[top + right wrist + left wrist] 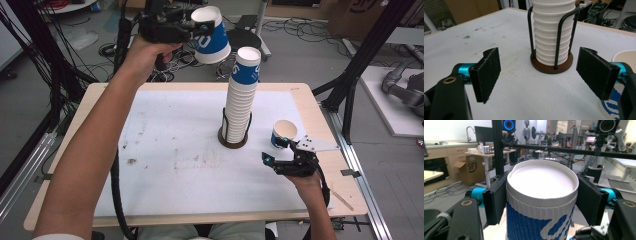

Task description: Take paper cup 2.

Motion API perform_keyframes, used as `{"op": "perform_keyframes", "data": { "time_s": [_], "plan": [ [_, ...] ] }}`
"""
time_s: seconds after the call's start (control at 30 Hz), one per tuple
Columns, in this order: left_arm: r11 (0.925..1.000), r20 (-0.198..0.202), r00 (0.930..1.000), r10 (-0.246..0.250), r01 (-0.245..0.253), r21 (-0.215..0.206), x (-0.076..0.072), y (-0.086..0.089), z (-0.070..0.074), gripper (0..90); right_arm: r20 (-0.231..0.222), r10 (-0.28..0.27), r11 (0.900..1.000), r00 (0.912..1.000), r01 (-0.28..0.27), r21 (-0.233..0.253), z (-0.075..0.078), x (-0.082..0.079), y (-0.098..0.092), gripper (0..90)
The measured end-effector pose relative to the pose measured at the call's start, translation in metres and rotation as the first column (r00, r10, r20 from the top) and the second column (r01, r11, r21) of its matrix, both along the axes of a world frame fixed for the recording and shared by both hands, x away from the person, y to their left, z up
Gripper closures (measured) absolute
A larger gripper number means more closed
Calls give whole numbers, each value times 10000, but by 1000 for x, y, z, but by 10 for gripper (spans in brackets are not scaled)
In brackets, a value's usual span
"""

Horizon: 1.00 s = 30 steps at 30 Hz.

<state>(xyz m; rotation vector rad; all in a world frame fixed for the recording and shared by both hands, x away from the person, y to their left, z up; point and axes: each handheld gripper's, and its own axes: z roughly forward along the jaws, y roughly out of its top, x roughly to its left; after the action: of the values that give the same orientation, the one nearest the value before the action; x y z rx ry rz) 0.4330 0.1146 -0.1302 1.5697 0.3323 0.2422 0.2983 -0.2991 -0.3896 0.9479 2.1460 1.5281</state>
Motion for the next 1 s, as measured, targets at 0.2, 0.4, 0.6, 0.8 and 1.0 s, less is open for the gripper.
{"op": "perform_keyframes", "data": {
  "time_s": [0.2,0.4,0.6,0.8,1.0],
  "plan": [
    [9998,-324,9995,70,-63,211,-5,31,-26,307,-52,128,9999,9999,-128,14,-1,0,5,201],
    [9990,-374,9992,112,-95,442,-17,50,-51,307,-171,266,9996,9995,-267,-47,-4,0,10,201],
    [9982,-520,9985,171,-140,586,-28,63,-82,307,-176,363,9993,9992,-363,-15,-5,0,13,201],
    [9971,-684,9972,289,-239,718,-37,73,-113,306,-194,406,9991,9990,-407,-71,-7,0,15,201],
    [9935,-854,9949,531,-440,1053,-50,80,-148,306,-163,424,9990,9990,-427,-155,-8,1,17,201]
  ]
}}
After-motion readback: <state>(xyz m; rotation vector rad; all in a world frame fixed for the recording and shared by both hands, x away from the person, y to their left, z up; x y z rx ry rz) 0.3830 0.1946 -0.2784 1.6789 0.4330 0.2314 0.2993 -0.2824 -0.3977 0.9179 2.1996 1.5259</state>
